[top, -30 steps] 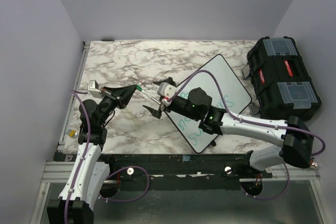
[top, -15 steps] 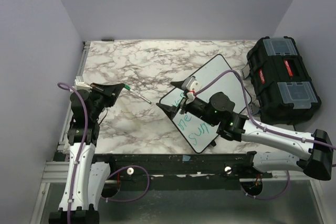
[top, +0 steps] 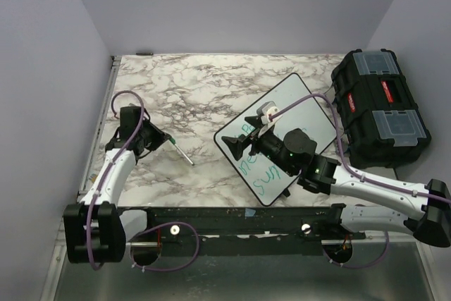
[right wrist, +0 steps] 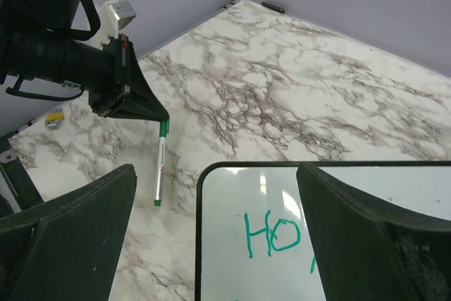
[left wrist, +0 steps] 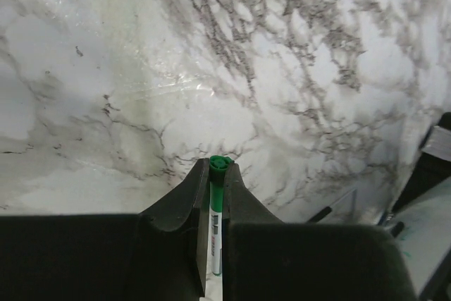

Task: Write a sentence on the whiteboard
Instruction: Put down the whiteboard marker at the center of the board, then reset both arms

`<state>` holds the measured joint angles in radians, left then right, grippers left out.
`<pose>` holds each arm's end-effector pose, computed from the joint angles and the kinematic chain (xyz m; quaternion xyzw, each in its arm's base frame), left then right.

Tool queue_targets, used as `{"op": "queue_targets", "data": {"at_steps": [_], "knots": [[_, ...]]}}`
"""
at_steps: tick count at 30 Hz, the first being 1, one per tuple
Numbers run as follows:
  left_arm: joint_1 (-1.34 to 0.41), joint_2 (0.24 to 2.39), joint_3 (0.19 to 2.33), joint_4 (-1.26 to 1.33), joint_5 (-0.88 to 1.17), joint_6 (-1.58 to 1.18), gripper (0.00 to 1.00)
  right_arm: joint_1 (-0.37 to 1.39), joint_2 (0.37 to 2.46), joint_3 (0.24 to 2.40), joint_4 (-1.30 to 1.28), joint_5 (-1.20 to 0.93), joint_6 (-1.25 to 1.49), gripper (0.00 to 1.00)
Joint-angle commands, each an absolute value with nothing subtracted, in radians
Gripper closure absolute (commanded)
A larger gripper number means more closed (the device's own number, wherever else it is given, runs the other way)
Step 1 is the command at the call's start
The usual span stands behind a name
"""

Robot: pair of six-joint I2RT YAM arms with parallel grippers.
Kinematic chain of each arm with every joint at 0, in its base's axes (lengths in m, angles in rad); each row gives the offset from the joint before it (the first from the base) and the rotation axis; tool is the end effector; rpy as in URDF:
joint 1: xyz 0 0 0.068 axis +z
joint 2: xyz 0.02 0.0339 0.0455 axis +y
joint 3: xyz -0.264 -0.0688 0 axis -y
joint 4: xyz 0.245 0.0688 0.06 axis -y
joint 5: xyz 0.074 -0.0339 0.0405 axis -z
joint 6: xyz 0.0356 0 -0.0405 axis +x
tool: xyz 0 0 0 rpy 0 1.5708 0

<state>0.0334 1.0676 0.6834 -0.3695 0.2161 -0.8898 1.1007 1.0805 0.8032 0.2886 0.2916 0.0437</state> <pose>0.2218 -0.0002 0.2341 -0.3680 0.8359 -0.2540 0.3182 0.1250 0.2235 0.3383 -0.2616 0.6528 0.2951 0.6468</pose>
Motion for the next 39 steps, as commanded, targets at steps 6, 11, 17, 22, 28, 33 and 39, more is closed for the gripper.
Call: {"op": "queue_targets", "data": {"at_steps": [6,11,17,22,28,33,39], "knots": [[-0.085,1.313,0.74,-0.371,0.137,-0.779,1.0,1.108,1.025,0.75,0.205,0.421,0.127,0.03],[-0.092,1.348,0.718,-0.309,0.192,-0.767,1.0,1.109,1.013,0.739,0.178,0.434,0.14,0.03],[-0.094,1.35,0.701,-0.28,0.209,-0.762,0.87,1.108,0.997,0.741,0.124,0.436,0.177,0.04],[-0.094,1.328,0.694,-0.278,0.202,-0.765,0.68,1.108,0.964,0.743,0.072,0.462,0.211,0.04],[-0.097,1.205,0.671,-0.272,0.176,-0.763,0.55,1.108,0.932,0.729,0.061,0.487,0.224,0.04],[-0.109,1.004,0.684,-0.32,0.101,-0.732,0.46,1.109,0.927,0.739,0.051,0.496,0.216,0.04],[-0.134,0.88,0.78,-0.398,0.011,-0.732,0.03,1.109,0.916,0.743,0.058,0.514,0.199,0.04]]}}
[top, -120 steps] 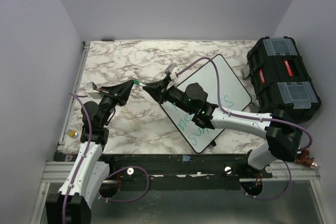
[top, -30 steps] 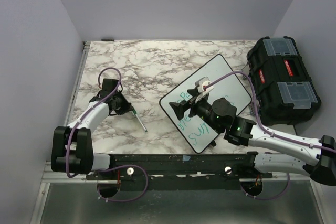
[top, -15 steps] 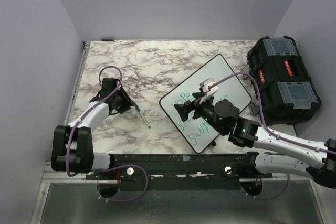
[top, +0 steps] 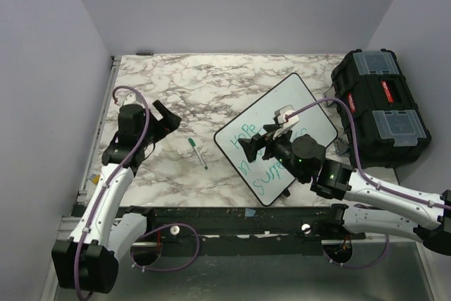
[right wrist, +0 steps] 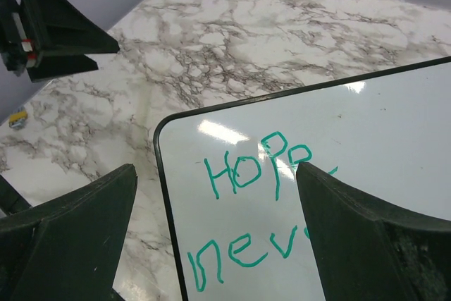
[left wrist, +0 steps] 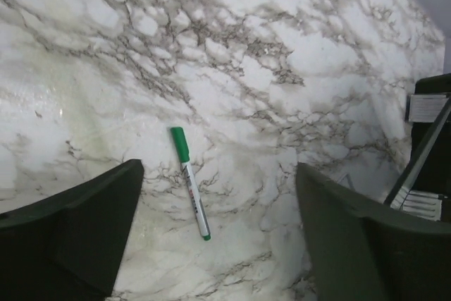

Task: Write a sentence on the whiteboard
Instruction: Reset both arms

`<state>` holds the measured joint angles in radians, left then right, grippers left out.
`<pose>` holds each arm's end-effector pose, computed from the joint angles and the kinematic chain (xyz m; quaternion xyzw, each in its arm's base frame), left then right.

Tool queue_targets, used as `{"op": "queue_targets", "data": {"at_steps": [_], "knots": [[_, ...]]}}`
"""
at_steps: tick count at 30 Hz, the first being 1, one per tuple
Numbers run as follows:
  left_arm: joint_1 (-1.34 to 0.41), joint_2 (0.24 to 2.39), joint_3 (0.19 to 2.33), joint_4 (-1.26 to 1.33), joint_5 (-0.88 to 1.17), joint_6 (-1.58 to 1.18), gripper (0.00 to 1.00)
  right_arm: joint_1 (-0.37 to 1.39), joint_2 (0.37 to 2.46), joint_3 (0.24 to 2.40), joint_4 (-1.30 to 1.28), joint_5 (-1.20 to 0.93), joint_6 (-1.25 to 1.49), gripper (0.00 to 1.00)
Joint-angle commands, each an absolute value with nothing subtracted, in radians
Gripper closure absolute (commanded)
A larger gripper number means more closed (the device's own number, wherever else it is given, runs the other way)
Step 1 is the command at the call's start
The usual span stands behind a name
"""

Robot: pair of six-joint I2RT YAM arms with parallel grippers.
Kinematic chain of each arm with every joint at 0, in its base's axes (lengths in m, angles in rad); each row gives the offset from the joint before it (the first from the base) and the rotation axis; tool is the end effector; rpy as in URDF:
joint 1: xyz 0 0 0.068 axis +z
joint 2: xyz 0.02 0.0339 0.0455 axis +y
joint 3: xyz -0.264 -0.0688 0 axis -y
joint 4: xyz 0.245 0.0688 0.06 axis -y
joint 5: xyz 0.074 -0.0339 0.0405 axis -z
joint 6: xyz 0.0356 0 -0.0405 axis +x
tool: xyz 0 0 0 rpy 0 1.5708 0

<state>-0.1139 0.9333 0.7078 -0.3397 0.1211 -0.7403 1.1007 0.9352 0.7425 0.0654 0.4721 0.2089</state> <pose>0.2056 -0.0278 0.2708 -0.2417 0.8411 -0.2475 0.4158 0.1141 0.1889 0.3245 -0.1754 0.7251 0.2520 0.6164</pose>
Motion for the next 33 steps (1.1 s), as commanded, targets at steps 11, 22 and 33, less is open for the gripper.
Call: {"op": "queue_targets", "data": {"at_steps": [11,22,33], "knots": [[-0.313,0.81,0.849,-0.193,-0.075,-0.55,0.01,1.109,0.89,0.739,0.066,0.585,0.295,0.0],[-0.327,0.942,0.929,-0.105,0.358,-0.39,0.06,1.108,0.855,0.739,0.002,0.586,0.453,0.0],[-0.396,0.939,0.819,0.067,0.503,-0.383,0.08,1.109,0.713,0.623,-0.162,0.588,0.541,0.0]]}}
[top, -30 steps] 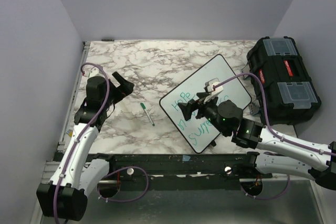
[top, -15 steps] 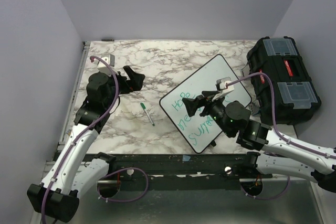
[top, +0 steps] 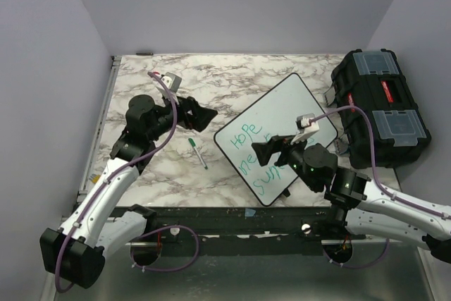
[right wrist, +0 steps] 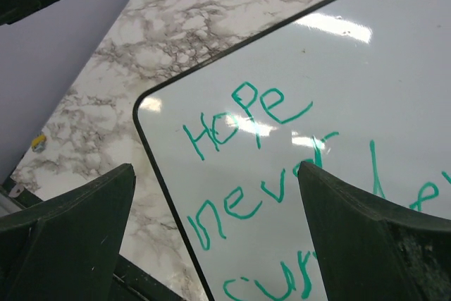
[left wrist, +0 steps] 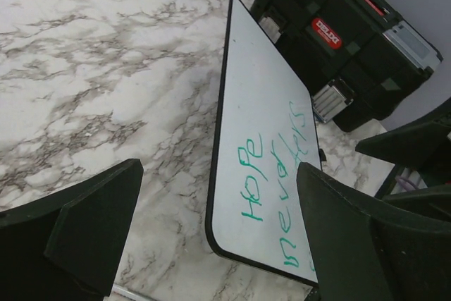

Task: Write a sentence on the whiteboard
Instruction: Reset both arms

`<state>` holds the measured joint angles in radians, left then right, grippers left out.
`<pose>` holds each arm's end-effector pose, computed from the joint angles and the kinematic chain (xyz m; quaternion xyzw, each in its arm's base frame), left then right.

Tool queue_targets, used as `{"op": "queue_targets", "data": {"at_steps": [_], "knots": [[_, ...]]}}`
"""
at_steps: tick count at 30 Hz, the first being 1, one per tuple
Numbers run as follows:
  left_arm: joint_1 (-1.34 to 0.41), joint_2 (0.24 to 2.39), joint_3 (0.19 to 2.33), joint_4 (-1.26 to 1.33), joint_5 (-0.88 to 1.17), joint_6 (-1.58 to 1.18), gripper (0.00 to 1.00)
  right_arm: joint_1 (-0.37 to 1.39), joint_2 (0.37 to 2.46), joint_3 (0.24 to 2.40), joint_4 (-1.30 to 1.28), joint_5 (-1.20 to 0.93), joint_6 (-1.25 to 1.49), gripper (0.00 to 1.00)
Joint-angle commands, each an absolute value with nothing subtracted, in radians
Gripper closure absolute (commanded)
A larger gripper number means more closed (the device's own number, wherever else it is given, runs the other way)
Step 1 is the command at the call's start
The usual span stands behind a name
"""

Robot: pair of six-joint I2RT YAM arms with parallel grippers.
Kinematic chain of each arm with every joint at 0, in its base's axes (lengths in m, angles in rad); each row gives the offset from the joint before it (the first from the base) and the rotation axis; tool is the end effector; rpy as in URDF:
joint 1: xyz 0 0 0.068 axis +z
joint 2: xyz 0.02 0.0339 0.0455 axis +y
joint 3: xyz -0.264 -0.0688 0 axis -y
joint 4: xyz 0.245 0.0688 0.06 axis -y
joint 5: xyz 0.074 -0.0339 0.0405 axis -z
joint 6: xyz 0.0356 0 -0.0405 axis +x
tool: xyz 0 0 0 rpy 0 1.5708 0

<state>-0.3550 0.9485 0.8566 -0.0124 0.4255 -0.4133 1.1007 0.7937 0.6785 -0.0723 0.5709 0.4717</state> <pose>0.2025 -0.0907 0.3542 0.1201 0.7301 -0.3906 0.5477 0.1020 0.1583 0.3138 -0.0578 0.7583 0.2799 0.5859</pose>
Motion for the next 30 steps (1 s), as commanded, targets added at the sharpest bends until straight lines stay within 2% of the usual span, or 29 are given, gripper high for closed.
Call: {"op": "queue_targets", "data": {"at_steps": [1,9,12,17,30], "knots": [[-0.409,0.939,0.813,0.066,0.5,-0.374,0.07,1.108,0.689,0.608,-0.184,0.592,0.555,0.0],[-0.457,0.934,0.78,0.081,0.475,-0.35,0.05,1.108,0.507,0.547,-0.361,0.72,0.742,0.0],[-0.466,0.935,0.752,0.124,0.457,-0.356,0.02,1.108,0.493,0.549,-0.426,0.745,0.785,0.0],[-0.468,0.957,0.73,0.177,0.451,-0.355,0.01,1.109,0.48,0.577,-0.501,0.764,0.816,0.0],[-0.469,0.96,0.703,0.25,0.457,-0.356,0.02,1.108,0.469,0.603,-0.509,0.82,0.813,0.0]]}}
